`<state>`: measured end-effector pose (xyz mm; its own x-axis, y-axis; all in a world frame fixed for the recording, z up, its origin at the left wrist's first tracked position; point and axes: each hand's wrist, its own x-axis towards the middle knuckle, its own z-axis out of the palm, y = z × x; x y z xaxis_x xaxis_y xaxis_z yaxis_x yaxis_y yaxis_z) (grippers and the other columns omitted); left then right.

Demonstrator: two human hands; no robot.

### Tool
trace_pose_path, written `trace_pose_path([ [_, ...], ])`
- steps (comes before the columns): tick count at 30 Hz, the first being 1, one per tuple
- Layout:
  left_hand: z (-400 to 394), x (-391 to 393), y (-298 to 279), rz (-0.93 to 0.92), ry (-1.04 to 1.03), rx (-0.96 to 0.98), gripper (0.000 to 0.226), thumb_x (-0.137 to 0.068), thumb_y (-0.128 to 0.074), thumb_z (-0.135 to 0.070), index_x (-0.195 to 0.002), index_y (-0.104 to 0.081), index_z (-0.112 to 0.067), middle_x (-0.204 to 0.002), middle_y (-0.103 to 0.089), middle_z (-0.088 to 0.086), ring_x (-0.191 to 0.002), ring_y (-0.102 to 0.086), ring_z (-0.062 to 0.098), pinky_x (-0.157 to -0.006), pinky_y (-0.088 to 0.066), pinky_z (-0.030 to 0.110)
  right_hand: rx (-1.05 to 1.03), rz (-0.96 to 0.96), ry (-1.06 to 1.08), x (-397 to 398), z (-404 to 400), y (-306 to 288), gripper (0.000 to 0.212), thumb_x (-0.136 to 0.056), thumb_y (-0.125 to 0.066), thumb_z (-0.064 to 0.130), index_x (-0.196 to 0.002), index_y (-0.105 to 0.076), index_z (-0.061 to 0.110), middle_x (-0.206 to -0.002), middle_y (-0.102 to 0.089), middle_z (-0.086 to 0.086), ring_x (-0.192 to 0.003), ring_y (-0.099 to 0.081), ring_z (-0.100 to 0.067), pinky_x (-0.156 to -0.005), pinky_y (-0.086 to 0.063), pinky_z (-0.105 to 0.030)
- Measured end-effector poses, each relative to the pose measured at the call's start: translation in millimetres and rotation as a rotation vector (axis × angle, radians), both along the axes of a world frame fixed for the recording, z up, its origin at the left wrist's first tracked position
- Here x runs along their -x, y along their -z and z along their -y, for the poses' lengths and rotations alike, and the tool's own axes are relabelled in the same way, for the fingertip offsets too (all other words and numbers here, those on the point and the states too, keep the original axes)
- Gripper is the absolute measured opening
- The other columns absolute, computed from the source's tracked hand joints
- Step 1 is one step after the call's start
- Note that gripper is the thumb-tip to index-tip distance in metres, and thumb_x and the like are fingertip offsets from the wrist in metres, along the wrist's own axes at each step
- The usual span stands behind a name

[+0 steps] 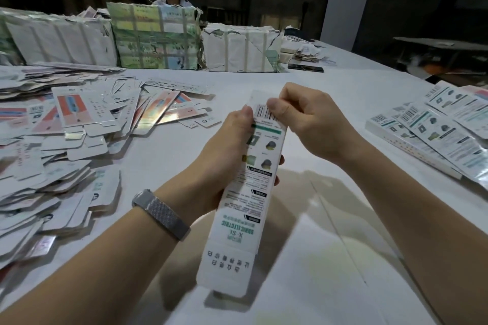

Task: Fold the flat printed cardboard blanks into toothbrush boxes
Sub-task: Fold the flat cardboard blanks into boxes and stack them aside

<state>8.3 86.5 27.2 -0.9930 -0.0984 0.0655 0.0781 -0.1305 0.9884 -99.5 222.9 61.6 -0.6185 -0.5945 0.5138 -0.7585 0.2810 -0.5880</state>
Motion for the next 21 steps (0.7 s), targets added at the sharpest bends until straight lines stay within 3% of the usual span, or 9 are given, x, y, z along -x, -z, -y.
trace_pose_path([
  [2,-0.8,3.3,0.1,-0.067,-0.039,-0.036,0.038,-0.101,-0.040,-0.051,-0.135,-0.041,-0.035,-0.086,-0.072,0.015,-0.062,-0.070,0.030,-0.051,-0.055,0.033,0.096,0.069,-0.029,-0.9,2.2,2.7,0.031,-0.094,-0.056,0.036,-0.070,-0.047,0.018,-0.064,-0.054,0.000,-0.061,-0.047,-0.017,-0.056,-0.039,-0.035],
  [5,-0.7,6.1,3.4,-0.146,-0.085,-0.053,0.039,-0.099,-0.051,-0.041,-0.132,-0.038,-0.057,-0.086,-0.072,0.010,-0.071,-0.070,0.031,-0.056,-0.057,0.041,0.262,0.226,-0.088,-5.2,6.9,8.4,0.024,-0.098,-0.059,0.031,-0.084,-0.047,0.016,-0.075,-0.060,-0.020,-0.063,-0.051,-0.023,-0.054,-0.042,-0.034],
  [7,-2.2,6.6,5.3,-0.219,-0.094,-0.048,0.037,-0.099,-0.053,-0.037,-0.130,-0.042,-0.054,-0.085,-0.072,0.008,-0.073,-0.071,0.029,-0.058,-0.058,0.041,0.388,0.345,-0.137,-10.3,10.5,10.5,0.016,-0.098,-0.059,0.032,-0.095,-0.047,0.022,-0.088,-0.061,-0.031,-0.070,-0.056,-0.031,-0.056,-0.044,-0.033],
  [13,-6.7,7.1,7.3,-0.291,-0.143,-0.137,0.017,-0.103,-0.046,-0.035,-0.118,-0.045,-0.041,-0.091,-0.072,0.009,-0.069,-0.069,0.030,-0.054,-0.056,0.035,0.493,0.524,-0.268,-20.3,18.6,19.4,0.018,-0.093,-0.056,0.032,-0.110,-0.060,0.027,-0.093,-0.065,-0.009,-0.081,-0.063,-0.028,-0.068,-0.049,-0.064],
  [16,-8.3,6.4,7.6,-0.276,-0.135,-0.135,0.016,-0.106,-0.041,-0.032,-0.121,-0.041,-0.036,-0.093,-0.069,0.014,-0.072,-0.069,0.034,-0.054,-0.056,0.036,0.487,0.581,-0.303,-23.7,18.8,21.5,0.016,-0.094,-0.053,0.034,-0.094,-0.068,0.030,-0.088,-0.065,-0.009,-0.071,-0.062,-0.024,-0.052,-0.044,-0.049],
  [17,-7.7,6.3,7.2,-0.276,-0.124,-0.125,0.017,-0.106,-0.040,-0.032,-0.122,-0.040,-0.035,-0.093,-0.069,0.015,-0.071,-0.069,0.034,-0.054,-0.056,0.036,0.483,0.590,-0.306,-24.6,18.7,21.5,0.018,-0.094,-0.052,0.034,-0.088,-0.069,0.032,-0.084,-0.065,-0.008,-0.068,-0.061,-0.024,-0.051,-0.042,-0.050],
  [19,-6.3,6.1,5.6,-0.274,-0.098,-0.095,0.019,-0.107,-0.038,-0.032,-0.125,-0.037,-0.033,-0.089,-0.071,0.014,-0.068,-0.069,0.034,-0.056,-0.056,0.036,0.489,0.606,-0.310,-24.5,18.5,21.2,0.021,-0.095,-0.052,0.033,-0.083,-0.070,0.032,-0.085,-0.063,-0.011,-0.072,-0.056,-0.031,-0.057,-0.039,-0.064],
  [21,-6.3,5.7,4.8,-0.268,-0.084,-0.077,0.018,-0.107,-0.037,-0.032,-0.125,-0.036,-0.033,-0.087,-0.071,0.012,-0.068,-0.069,0.032,-0.057,-0.056,0.037,0.518,0.621,-0.305,-22.9,17.9,21.3,0.018,-0.094,-0.053,0.029,-0.086,-0.069,0.028,-0.090,-0.063,-0.013,-0.078,-0.053,-0.033,-0.068,-0.038,-0.059],
])
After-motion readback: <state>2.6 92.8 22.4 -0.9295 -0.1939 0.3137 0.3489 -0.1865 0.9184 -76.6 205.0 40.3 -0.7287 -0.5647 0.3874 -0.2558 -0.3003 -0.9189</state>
